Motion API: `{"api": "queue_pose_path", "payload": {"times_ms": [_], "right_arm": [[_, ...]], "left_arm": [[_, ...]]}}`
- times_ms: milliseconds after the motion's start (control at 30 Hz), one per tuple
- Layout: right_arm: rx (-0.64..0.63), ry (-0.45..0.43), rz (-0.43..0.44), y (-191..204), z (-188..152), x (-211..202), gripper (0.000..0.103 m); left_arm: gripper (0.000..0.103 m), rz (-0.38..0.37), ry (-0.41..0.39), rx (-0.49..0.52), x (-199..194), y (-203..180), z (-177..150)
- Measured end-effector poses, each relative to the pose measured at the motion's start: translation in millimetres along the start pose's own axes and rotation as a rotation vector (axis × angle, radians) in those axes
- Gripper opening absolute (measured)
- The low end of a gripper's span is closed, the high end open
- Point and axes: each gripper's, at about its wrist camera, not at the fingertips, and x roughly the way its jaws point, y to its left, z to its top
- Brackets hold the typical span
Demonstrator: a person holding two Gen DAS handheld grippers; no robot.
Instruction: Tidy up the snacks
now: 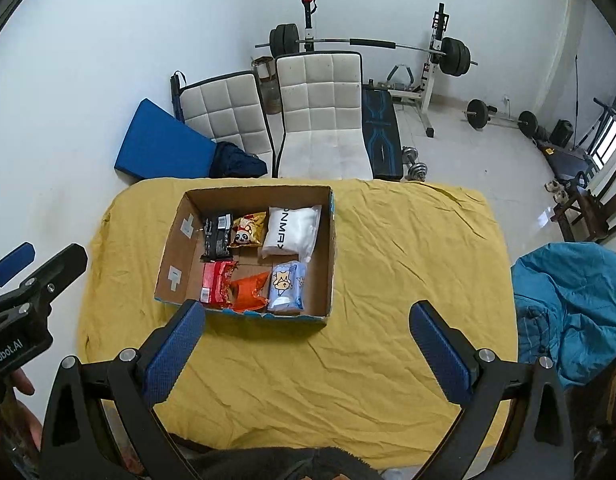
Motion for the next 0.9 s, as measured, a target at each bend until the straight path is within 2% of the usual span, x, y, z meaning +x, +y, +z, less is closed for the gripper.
{"api": "queue_pose_path", "payload": {"times_ms": [500, 900], "right_arm": [[0.002, -0.004, -0.002, 2, -6, -9, 0.103], [0.019, -0.012, -0.011, 0, -10, -11, 0.103]], "left_arm": [[0.103, 0.002, 0.040, -0.006, 3, -5, -12], [0.103, 0.006, 0.036, -0.003, 0, -5, -15]]}}
